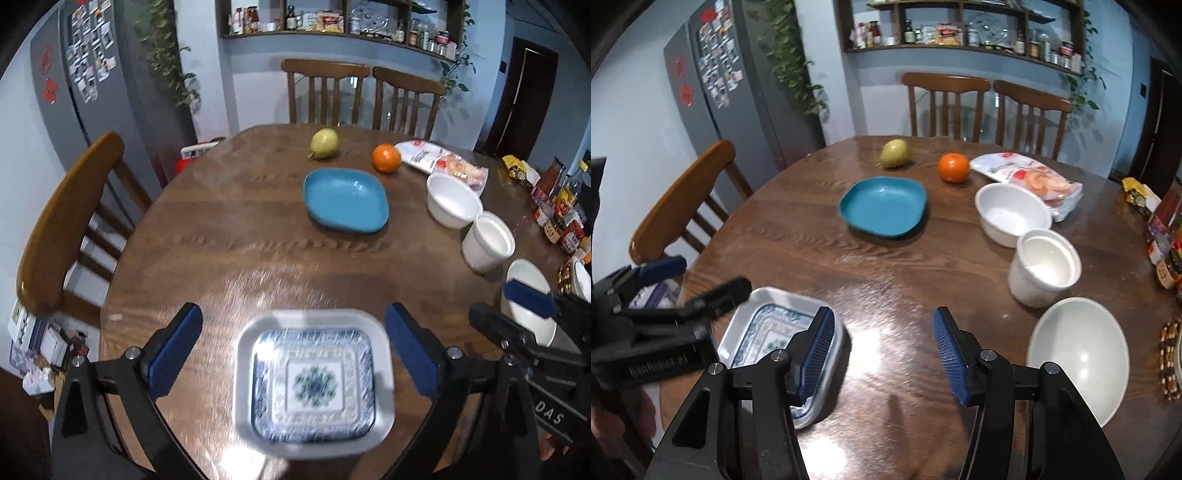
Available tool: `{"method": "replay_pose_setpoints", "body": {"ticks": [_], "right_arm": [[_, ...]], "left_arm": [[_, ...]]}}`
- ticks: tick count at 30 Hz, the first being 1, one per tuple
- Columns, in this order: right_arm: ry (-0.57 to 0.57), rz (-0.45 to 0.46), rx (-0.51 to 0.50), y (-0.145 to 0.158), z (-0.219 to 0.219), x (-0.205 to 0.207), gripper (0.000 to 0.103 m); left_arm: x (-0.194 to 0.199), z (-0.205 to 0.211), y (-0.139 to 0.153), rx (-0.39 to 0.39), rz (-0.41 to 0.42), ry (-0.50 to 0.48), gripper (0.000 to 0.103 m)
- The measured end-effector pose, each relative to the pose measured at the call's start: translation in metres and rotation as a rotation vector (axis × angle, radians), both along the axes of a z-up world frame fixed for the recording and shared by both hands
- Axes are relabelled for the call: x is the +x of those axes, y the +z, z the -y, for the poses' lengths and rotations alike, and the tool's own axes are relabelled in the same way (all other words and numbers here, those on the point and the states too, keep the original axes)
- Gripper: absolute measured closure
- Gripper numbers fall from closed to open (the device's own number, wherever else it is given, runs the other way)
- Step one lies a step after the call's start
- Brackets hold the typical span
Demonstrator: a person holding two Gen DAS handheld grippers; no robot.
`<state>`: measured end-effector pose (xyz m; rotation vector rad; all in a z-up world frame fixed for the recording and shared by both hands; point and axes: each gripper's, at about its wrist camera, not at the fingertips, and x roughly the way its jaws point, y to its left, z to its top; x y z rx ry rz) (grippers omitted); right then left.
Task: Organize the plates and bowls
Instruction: 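Move the left tool to the teal square dish and grasp its rim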
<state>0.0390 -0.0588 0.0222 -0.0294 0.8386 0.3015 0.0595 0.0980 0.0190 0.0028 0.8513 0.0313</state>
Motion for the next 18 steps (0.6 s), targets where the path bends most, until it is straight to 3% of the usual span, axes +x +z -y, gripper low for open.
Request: {"method": "replay_pose_setpoints", "body": {"ticks": [8,18], "right_arm": [[-0.07,0.033,0.003,0.019,0.029,0.02,0.047],[-0.146,-0.004,0.046,0.009,0.053,0.03,0.046]], "left_arm": [[0.077,0.003,0.008,-0.025,-0.022,-0.022,0.002],[0.188,-0.002,-0.056,-0.003,-0.146,0.064,0.005]]}}
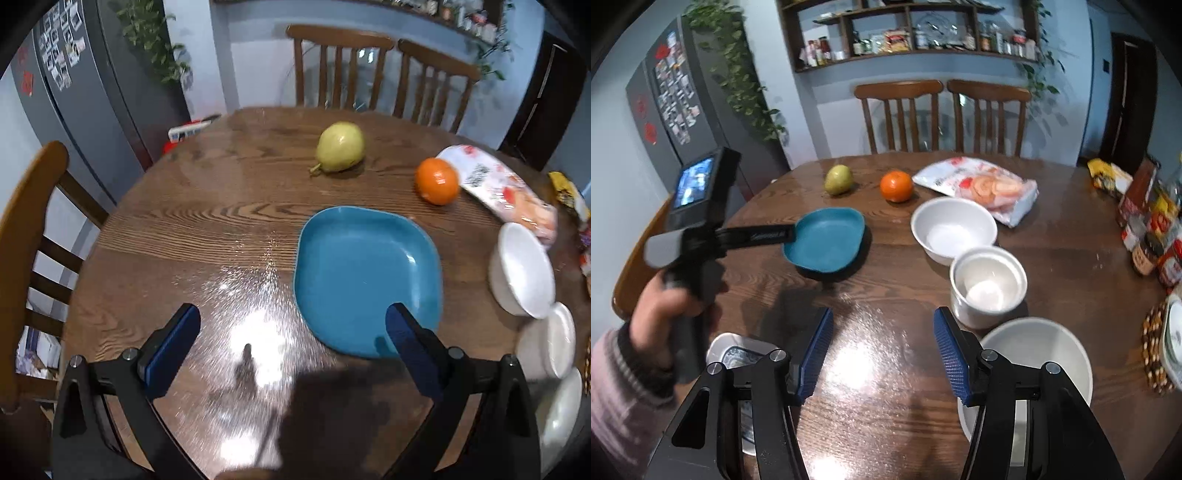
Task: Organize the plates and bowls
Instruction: 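Move the left tool to the teal square dish and grasp its rim, then lift the teal dish with the left tool while the right tool grips its rim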
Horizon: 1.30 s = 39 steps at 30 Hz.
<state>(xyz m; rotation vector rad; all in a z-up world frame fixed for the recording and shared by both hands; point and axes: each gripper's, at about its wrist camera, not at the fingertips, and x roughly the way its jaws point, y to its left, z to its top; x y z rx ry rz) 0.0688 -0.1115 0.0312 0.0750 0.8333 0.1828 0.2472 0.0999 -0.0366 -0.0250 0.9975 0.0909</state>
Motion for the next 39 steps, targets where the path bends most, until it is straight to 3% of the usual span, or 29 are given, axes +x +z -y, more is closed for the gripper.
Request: {"method": "replay_pose_setpoints", "body": {"ticks": [6,15,17,18,20,29,39], "right_arm": [[-0.052,-0.051,0.002,-0.015,0.015,0.003,0.046],[-0.032,-0.067,-0.014,-0.023,0.002,0.015,0.046],[-0.015,-0.069,-0.017,-0.024,-0.004,0.016,0.046],[-0.007,-0.069,-0.018,-0.024,-0.007,0.016,0.046],[0.008,-0.067,-0.022,-0.025,-0.012,0.017,0.046],[0.091,-0.139,0.017,-0.042,-0.035,0.034,0.046],[0.166,-0.146,0.019,-0.059,-0.068,0.059,0.046]], "left_arm": [[0.03,0.004,-0.027,0.007,-0.055,-0.009,0.02],[0.033,0.009,-0.036,-0.022,-0.078,-0.073,0.052],[0.032,0.01,-0.035,-0.033,-0.081,-0.089,0.066],[0.031,0.011,-0.035,-0.024,-0.081,-0.097,0.068],[0.028,0.012,-0.033,-0.016,-0.081,-0.119,0.086],[-0.009,-0.007,-0.038,-0.069,-0.126,-0.175,0.092],[-0.067,-0.027,-0.04,-0.049,-0.173,-0.272,0.092]]}}
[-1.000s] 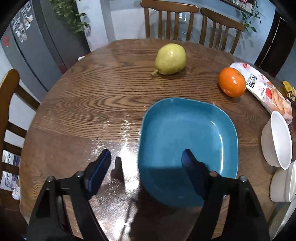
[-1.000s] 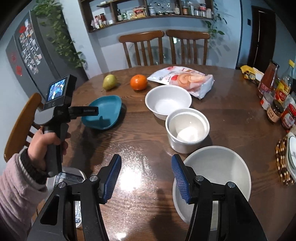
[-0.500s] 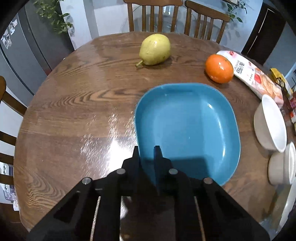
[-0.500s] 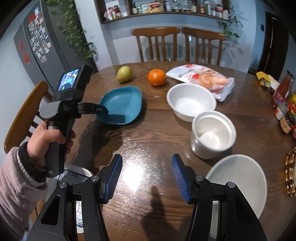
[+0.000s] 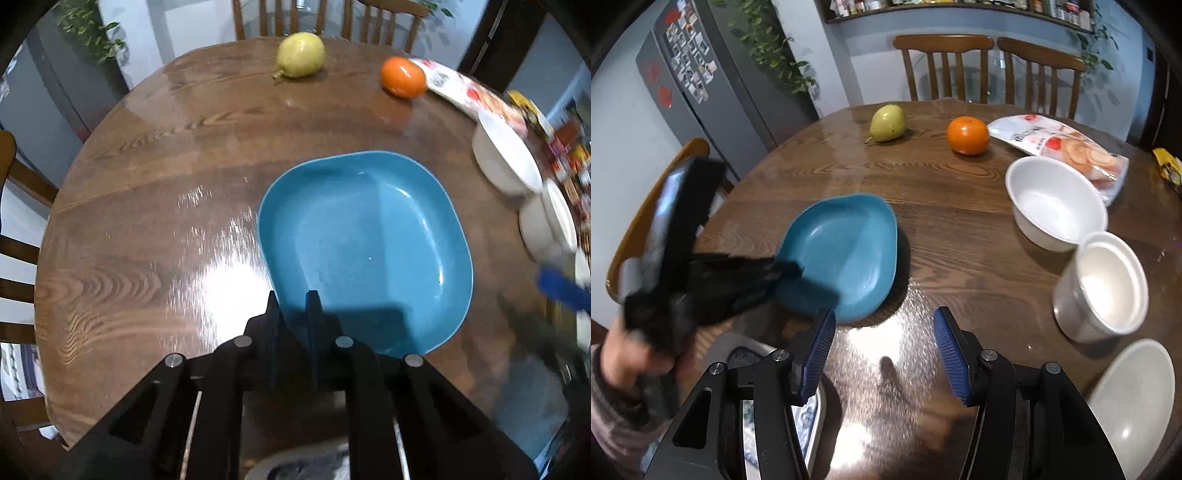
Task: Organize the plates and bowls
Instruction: 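Lift the teal dish with the left tool while the right tool grips its rim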
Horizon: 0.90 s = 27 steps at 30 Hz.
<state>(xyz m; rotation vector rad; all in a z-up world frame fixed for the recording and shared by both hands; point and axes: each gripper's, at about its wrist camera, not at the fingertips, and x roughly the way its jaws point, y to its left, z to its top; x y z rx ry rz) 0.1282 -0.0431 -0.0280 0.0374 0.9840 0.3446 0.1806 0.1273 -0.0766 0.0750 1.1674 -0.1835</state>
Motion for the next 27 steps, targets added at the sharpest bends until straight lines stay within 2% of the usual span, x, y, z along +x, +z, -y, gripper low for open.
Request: {"method": "replay_pose_setpoints", "body": {"ticks": [8,10,12,17,20,27], "right_arm": [[0.014,-0.053,-0.042,-0.032,-0.017,0.019,0.047],[0.021,-0.067,-0.038,-0.038,-0.019,0.022,0.054],[0.029,-0.079,-0.031,-0.042,-0.019,0.024,0.07],[0.05,-0.087,-0.018,-0.046,-0.023,0.026,0.088],[0.049,-0.073,-0.035,-0.046,-0.027,0.025,0.089],[0.025,-0.069,-0.007,-0.043,-0.02,0.024,0.092]], "left_arm": [[-0.009,-0.003,-0.004,-0.009,-0.013,-0.015,0.092],[-0.009,-0.001,-0.005,-0.001,-0.011,-0.018,0.092],[-0.007,0.002,-0.004,0.004,-0.01,-0.02,0.092],[-0.01,-0.002,-0.002,0.005,-0.003,-0.016,0.092],[-0.013,-0.002,-0.002,0.008,0.011,-0.009,0.092],[-0.02,0.0,-0.002,-0.015,0.032,0.012,0.092]]}}
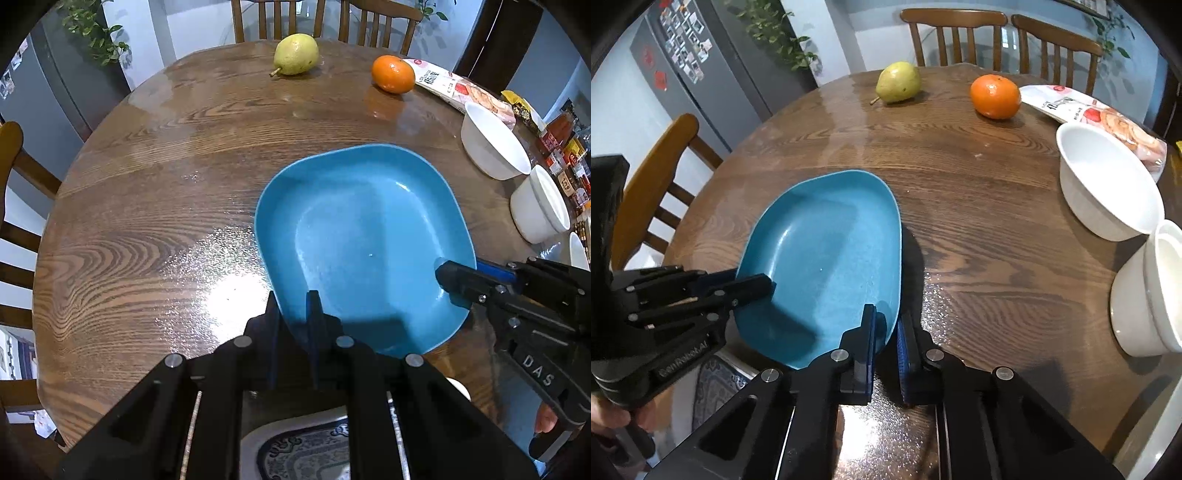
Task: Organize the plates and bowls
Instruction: 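Lift the teal dish with the left tool while the right tool grips its rim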
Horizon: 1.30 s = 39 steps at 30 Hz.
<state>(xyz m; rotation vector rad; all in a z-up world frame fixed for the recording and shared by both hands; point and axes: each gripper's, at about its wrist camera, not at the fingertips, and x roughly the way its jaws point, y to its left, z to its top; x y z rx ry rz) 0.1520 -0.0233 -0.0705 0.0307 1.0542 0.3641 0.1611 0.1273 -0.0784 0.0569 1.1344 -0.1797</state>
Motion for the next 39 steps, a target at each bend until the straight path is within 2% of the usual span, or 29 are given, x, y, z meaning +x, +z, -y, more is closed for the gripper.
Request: {"method": "replay_pose_setpoints", "body": {"ticks": [5,13,23,39], "right_arm": [[-0.018,0.025,0.017,0.012,0.007,-0.005,0.093],[-0.044,0.064,0.061,0.038,0.021,-0.021,0.093],[-0.03,0.122,0.104,0.07,0.028,-0.055,0.093],[0.061,0.128,0.117,0.075,0.018,-0.1,0.093]], "left_arm": [[-0.005,0.004,0.006,-0.021,0.025,0.007,0.092],[-0.022,0.015,0.035,-0.011,0.113,-0.003,0.092],[-0.063,0.017,0.067,-0.012,0.198,0.009,0.092],[-0.116,0.005,0.075,0.007,0.208,0.09,0.092]]}}
